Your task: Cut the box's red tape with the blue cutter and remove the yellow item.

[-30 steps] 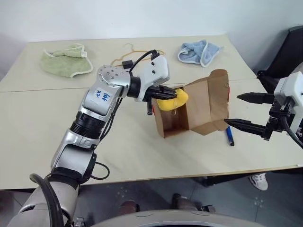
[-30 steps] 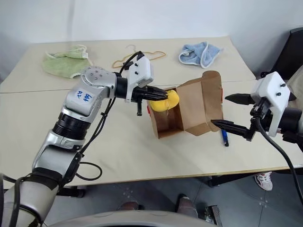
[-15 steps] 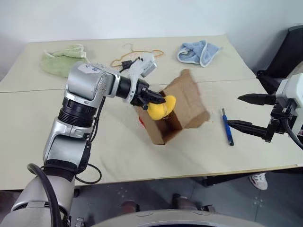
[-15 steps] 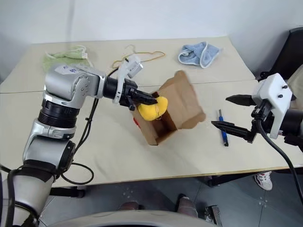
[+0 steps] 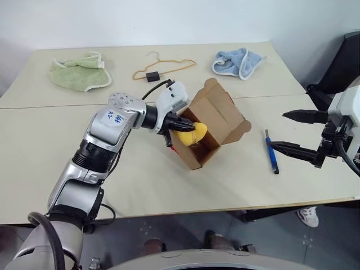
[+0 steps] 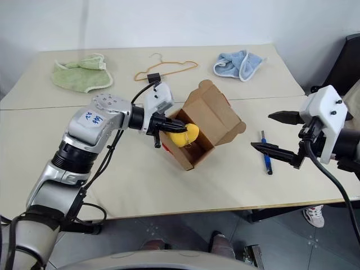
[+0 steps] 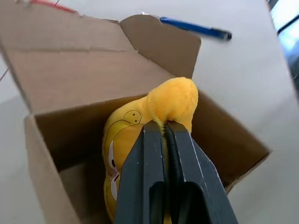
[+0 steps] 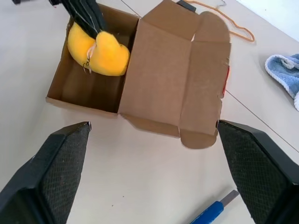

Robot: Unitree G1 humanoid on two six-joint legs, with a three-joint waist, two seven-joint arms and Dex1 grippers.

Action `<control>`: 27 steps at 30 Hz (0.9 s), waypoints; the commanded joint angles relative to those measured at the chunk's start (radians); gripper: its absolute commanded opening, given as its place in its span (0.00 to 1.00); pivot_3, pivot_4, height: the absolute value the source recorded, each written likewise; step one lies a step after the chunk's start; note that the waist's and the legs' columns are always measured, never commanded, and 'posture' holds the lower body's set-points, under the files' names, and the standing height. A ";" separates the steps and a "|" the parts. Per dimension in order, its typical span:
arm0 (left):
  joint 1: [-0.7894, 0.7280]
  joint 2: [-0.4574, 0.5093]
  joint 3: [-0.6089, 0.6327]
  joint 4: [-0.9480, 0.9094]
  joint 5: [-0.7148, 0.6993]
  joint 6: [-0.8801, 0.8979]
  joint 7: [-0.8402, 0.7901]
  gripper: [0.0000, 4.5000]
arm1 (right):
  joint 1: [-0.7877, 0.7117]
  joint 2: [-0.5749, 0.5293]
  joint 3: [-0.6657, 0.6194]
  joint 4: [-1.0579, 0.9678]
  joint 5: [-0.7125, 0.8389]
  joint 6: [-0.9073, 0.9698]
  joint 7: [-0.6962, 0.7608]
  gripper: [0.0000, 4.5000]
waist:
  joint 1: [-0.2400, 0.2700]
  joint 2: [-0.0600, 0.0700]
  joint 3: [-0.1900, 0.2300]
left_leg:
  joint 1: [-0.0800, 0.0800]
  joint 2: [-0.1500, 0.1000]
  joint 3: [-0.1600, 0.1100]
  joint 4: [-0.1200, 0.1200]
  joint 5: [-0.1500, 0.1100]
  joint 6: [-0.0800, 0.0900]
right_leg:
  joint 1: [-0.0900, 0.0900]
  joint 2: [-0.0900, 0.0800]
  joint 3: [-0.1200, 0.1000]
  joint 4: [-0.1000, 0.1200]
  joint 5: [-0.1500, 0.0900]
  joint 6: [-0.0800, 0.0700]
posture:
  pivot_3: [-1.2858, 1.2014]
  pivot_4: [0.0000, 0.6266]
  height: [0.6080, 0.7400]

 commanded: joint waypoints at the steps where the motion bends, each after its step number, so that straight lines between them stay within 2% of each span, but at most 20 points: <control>1: -0.011 -0.004 0.021 -0.033 0.015 -0.093 -0.001 0.01 | -0.008 -0.002 -0.009 0.000 -0.009 -0.015 -0.002 1.00 | 0.000 0.000 0.000 | 0.000 0.000 0.000 0.000 0.000 0.000 | 0.000 0.000 0.000 0.000 0.000 0.000 | 0.52 0.24 1.00; 2: -0.022 -0.013 0.033 -0.026 -0.001 -0.063 -0.001 0.01 | -0.011 -0.002 -0.005 0.002 -0.011 -0.016 -0.002 1.00 | 0.000 0.000 0.000 | 0.000 0.000 0.000 0.000 0.000 0.000 | 0.000 0.000 0.000 0.000 0.000 0.000 | 0.52 0.24 1.00; 3: -0.034 -0.023 0.046 -0.018 -0.021 -0.027 -0.004 0.06 | -0.012 -0.003 -0.001 0.004 -0.012 -0.018 -0.001 1.00 | 0.000 0.000 0.000 | 0.000 0.000 0.000 0.000 0.000 0.000 | 0.000 0.000 0.000 0.000 0.000 0.000 | 0.52 0.24 1.00; 8: -0.097 -0.080 0.155 -0.004 -0.180 0.169 -0.035 0.38 | -0.018 -0.006 0.008 0.011 -0.016 -0.022 0.005 1.00 | 0.000 0.000 0.000 | 0.000 0.000 0.000 0.000 0.000 0.000 | 0.000 0.000 0.000 0.000 0.000 0.000 | 0.52 0.24 1.00; 13: -0.069 -0.035 0.087 -0.006 -0.147 0.147 -0.087 0.70 | -0.020 -0.008 0.008 0.015 -0.024 -0.023 0.011 1.00 | -0.005 0.001 -0.001 | 0.001 0.000 0.000 0.000 0.000 0.000 | 0.000 0.000 0.000 0.000 0.000 0.000 | 0.52 0.24 1.00; 17: -0.049 -0.017 0.023 -0.006 -0.051 0.003 -0.073 0.98 | -0.015 -0.005 0.001 0.009 -0.024 -0.020 0.010 1.00 | -0.002 0.001 -0.001 | 0.001 0.000 0.000 0.000 0.000 0.000 | 0.000 0.000 0.000 0.000 0.000 0.000 | 0.52 0.24 1.00; 22: -0.062 -0.008 -0.032 0.027 0.086 -0.157 -0.008 0.99 | -0.010 -0.002 -0.002 0.005 -0.025 -0.020 0.006 1.00 | 0.000 0.001 -0.001 | 0.000 0.000 0.000 0.000 0.000 0.000 | 0.000 0.000 0.000 0.000 0.000 0.000 | 0.52 0.24 1.00; 24: -0.077 -0.017 -0.033 0.063 0.129 -0.171 0.035 0.99 | -0.011 0.001 0.000 0.005 -0.026 -0.022 0.001 1.00 | 0.000 0.001 -0.001 | 0.000 0.000 0.000 0.000 0.000 0.000 | 0.000 0.000 0.000 0.000 0.000 0.000 | 0.52 0.24 1.00; 27: -0.063 0.007 -0.081 0.023 0.181 -0.181 0.007 0.99 | -0.004 0.011 0.003 -0.001 -0.029 -0.026 -0.007 1.00 | -0.001 0.001 -0.001 | 0.000 0.000 0.000 0.000 0.000 0.000 | 0.000 0.000 0.000 0.000 0.000 0.000 | 0.52 0.24 1.00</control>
